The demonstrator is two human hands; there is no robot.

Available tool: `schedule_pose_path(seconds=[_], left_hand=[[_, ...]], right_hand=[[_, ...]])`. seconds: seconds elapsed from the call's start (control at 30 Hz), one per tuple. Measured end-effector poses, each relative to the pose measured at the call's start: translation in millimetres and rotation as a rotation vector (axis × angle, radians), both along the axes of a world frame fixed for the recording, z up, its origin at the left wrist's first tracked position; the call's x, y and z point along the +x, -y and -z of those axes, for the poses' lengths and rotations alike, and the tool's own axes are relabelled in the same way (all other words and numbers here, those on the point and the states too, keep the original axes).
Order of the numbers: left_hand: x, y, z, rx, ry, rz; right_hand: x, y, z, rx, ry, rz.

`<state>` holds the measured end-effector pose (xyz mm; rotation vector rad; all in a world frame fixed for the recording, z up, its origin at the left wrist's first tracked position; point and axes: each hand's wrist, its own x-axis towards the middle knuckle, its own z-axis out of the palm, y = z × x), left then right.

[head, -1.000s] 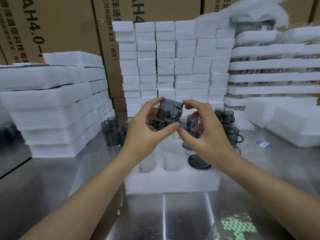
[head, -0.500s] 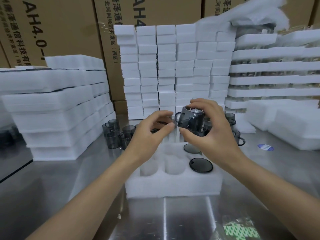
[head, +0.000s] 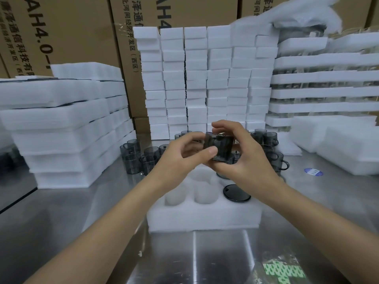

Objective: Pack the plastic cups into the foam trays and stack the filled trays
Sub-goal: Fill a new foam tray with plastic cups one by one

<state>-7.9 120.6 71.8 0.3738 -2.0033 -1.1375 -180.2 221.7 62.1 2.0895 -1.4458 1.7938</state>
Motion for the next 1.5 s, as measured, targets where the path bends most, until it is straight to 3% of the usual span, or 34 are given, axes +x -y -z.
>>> schedule_pose_path(seconds=[0.23,0.43,0.7,0.9,1.1,1.23,1.5], left_hand=[[-1,6,-2,0.254,0.018,0.127],[0,7,-3,0.163,0.039,-0.048],[0,9,-2,0.115,0.095,-0.124],[3,22,4,0.131,0.152,-0.104],[8,29,6,0.046,0.24,-0.073],[11,32,5,-0.082,0.342,-0.096],[15,32,4,-0.158,0.459,-0.084]], right_hand=[[-5,1,-1,0.042,-0.023,0.061],[-9,5,5,0.065,-0.141,0.158],[-9,7,9,0.146,-0.26,0.155],[-25,13,5,0.401,-0.005,-0.031],[-33,16,8,0.42,0.064,-0.081],[-29,16,10,0.381,0.032,-0.066],[-21,10,10,0.375,-0.068,-0.002]])
